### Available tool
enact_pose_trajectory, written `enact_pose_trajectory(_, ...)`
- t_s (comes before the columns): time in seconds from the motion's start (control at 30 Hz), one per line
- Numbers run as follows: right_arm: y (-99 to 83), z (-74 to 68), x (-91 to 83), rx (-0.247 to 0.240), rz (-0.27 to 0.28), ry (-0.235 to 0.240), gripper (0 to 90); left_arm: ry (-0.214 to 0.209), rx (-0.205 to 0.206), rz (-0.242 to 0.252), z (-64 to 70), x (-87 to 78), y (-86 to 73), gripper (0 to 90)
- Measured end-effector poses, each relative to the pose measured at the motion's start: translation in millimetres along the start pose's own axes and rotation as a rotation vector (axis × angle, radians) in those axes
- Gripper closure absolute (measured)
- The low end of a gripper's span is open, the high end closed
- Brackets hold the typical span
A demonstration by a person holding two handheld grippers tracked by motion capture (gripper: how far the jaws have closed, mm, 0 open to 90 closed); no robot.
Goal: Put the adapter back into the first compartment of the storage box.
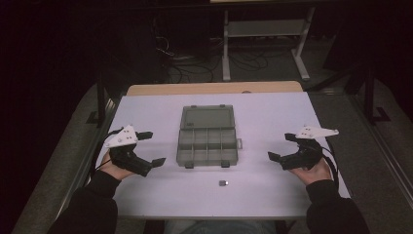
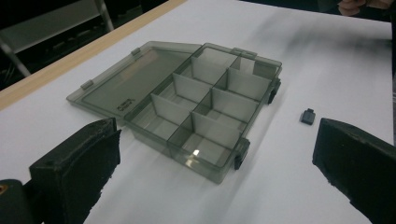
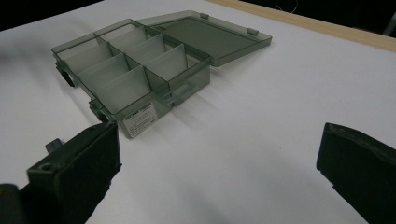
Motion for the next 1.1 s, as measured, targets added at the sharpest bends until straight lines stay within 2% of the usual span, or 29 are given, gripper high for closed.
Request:
enact_pose_trajectory(0.13,-0.2,-0.1,0.2,0.0,-0.001,0.001,0.0,-0.028,0.005,-0.018,3.4,5.1,3.5,0.5)
enact_pose_trajectory(0.53,-0.2,-0.4,0.5,-0.005,-0.004,0.001,0.0,-0.074,0.045,-0.058,14.2,20.7,15.6,0.5)
enact_pose_trajectory(1.1,-0.8,-1.3,1.2,-0.003,-0.01,0.007,0.0,-0.139,0.096,-0.122,37.3,45.6,21.3,0.5)
Point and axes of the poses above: each handheld gripper's, and its own axes: x roughly forward along the jaws, y roughly out of its top, z roughly to its right, the point moved 7 cm from there along x, roughly forward along the jaws, and after that the axes turned 9 degrees about y, right-handed, at the moved point
